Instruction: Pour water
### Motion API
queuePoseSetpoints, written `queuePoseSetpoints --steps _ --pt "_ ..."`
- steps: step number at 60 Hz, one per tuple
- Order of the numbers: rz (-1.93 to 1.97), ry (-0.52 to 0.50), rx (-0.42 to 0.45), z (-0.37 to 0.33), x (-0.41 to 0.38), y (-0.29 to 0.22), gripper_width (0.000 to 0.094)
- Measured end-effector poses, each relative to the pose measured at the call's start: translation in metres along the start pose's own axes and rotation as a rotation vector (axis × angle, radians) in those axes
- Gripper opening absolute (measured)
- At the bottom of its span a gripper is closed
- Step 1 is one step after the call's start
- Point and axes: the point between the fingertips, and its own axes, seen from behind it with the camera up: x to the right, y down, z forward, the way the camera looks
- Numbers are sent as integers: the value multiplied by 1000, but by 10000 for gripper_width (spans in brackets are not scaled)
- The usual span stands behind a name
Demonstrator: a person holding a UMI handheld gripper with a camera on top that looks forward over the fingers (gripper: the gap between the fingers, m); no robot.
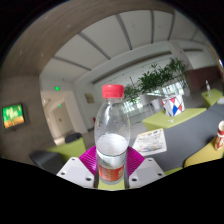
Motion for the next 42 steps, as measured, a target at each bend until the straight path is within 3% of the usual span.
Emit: queuePoseSetpoints --steps 8,20,34,42 --pt "336 -176 81 -38 9 -81 338" --pt "905 -382 111 -90 56 -146 339" --pt "1461 -467 231 -98 198 -153 338" --pt "1698 -442 295 -122 249 -138 338"
